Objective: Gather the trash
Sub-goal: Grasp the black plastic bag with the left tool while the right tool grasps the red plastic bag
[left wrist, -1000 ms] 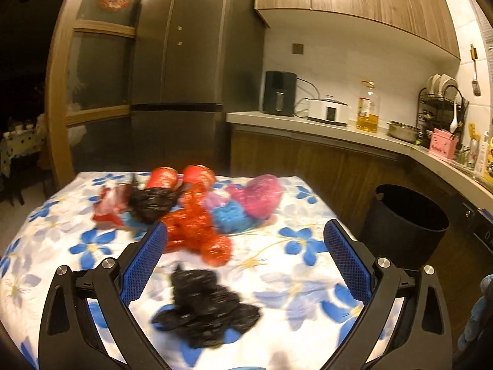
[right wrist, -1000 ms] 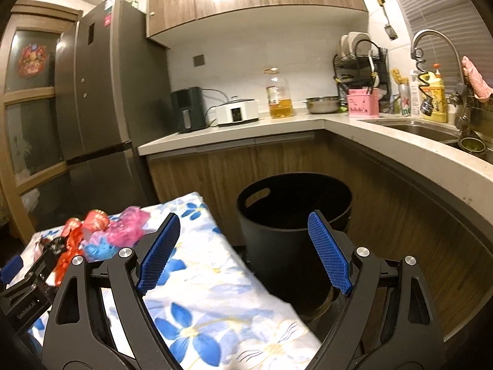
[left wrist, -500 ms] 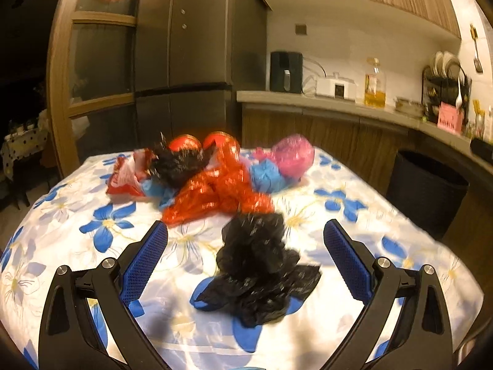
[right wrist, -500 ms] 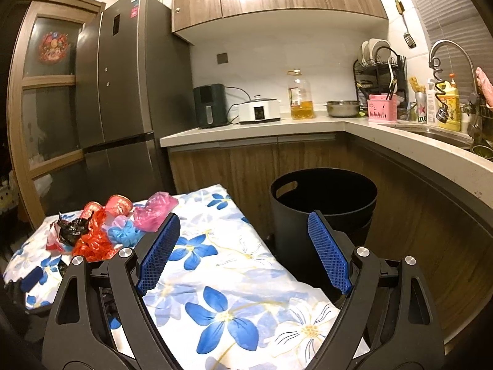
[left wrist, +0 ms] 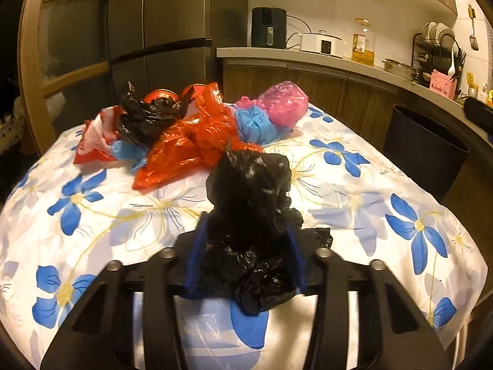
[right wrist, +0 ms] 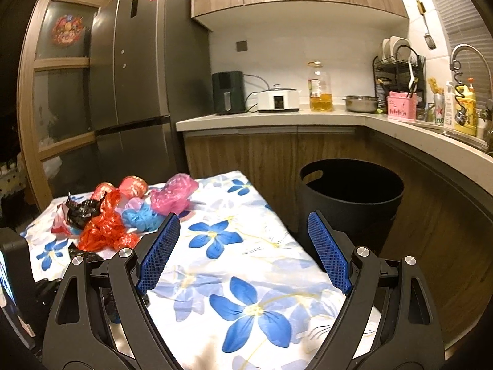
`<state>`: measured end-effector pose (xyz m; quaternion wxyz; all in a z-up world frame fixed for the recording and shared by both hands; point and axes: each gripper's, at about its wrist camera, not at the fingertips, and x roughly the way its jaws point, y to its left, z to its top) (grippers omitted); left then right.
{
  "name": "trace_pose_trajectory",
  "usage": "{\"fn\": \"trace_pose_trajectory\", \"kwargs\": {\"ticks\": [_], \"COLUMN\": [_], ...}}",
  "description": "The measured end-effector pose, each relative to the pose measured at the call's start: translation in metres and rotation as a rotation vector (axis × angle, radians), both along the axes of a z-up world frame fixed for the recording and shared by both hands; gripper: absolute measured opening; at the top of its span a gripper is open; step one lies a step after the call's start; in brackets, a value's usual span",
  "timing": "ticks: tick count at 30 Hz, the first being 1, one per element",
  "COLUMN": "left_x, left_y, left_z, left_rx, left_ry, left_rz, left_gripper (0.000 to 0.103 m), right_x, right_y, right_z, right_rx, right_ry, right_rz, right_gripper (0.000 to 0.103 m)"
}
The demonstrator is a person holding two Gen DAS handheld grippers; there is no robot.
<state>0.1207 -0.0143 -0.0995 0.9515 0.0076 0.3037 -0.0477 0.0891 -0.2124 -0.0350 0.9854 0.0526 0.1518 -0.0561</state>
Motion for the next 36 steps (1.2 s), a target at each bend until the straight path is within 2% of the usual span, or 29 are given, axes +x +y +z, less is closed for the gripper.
{"fn": "trace_pose_trajectory", "kwargs": {"ticks": [2,5,10,16,20,26,30,36], "left_x": [-0.001,-0.004,-0.011,-0.019,-0.018,-0.015,-0.009,-0.001], "left_y": [0.001,0.007,0.026,0.055,0.077,0.096,0.100,0.107], "left_z": [0.001,0.005,0.023,0.044,0.050,0.059,0.058,0.054], "left_rx": [-0.006,-0.027,-0.070,-0.098,-0.112,-0.128,-0.123,-0.119], "left_ry": [-0.004,-0.020,-0.072,-0.140,-0.153,-0.184,-0.182,-0.160], "left_rz": [-0.001,0.023,0.059,0.156,0.229,0.272,0.277,0.291], "left_gripper": [0.028,0.019,0.016,0.016,0.016,0.016,0.016,0.016], "right_x": [0.004,0.010,0.023,0.047,0.068,0.094,0.110,0.132], "right_y": [0.004,0.013,0.031,0.069,0.100,0.134,0.148,0.165], "right_z": [-0.003,-0.007,-0.017,-0.030,-0.040,-0.045,-0.047,-0.056], "right_rx": [-0.003,-0.009,-0.004,-0.001,-0.028,-0.033,-0.014,0.013], "right_ry": [0.007,0.014,0.034,0.062,0.086,0.095,0.114,0.195], "right_rz": [0.013,0.035,0.080,0.178,0.237,0.308,0.340,0.389], "right_gripper": [0.084,0.084,0.084,0.084,0.084,0.083,0.077,0.056]}}
